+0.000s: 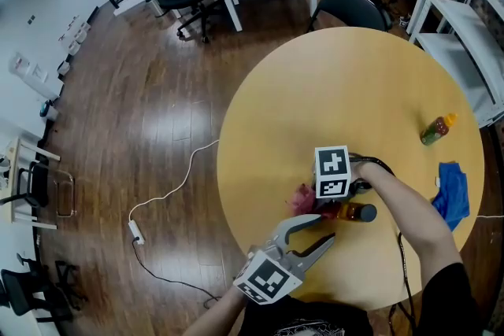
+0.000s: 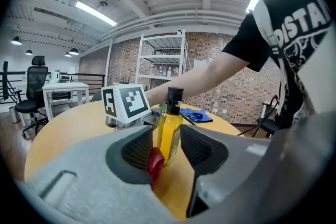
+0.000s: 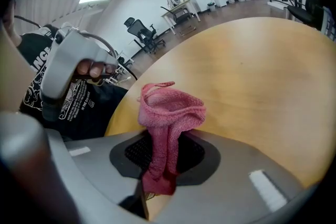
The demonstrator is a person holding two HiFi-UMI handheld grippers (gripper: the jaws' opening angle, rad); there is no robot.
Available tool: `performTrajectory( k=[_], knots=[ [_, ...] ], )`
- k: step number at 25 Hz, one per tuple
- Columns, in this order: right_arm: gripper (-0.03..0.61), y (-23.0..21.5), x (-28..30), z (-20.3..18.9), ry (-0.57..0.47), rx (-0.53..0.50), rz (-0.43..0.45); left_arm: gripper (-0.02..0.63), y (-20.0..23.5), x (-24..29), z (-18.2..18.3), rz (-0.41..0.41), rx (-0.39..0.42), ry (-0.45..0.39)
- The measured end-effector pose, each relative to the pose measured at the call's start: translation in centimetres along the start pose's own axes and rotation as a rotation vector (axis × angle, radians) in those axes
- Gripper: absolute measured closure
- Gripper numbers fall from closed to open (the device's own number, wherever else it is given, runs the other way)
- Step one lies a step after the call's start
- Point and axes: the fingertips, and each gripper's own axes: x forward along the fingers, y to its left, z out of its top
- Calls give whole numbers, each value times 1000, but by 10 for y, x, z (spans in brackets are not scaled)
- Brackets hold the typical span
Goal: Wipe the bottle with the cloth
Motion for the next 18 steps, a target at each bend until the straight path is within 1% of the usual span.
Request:
performTrajectory(
  k=[3,6,10,13,18],
  knots=[
    [480,-5,0,5,-20,4,-13,453,1,1,2,-9,4,-6],
    [480,-11,-16,11,-78,-8,-76,453,1,9,5,-17,4,-11],
    [480,-14,-67,30,-240,-6,-226,453,1,20,7,-30,21,-10],
    [480,-6,-108,38,-363,4,-343,451,2,28,9,-31,36,-16],
    [480,14,-162,35,-561,65,-493,416,2,46,9,-56,58,-20]
  ],
)
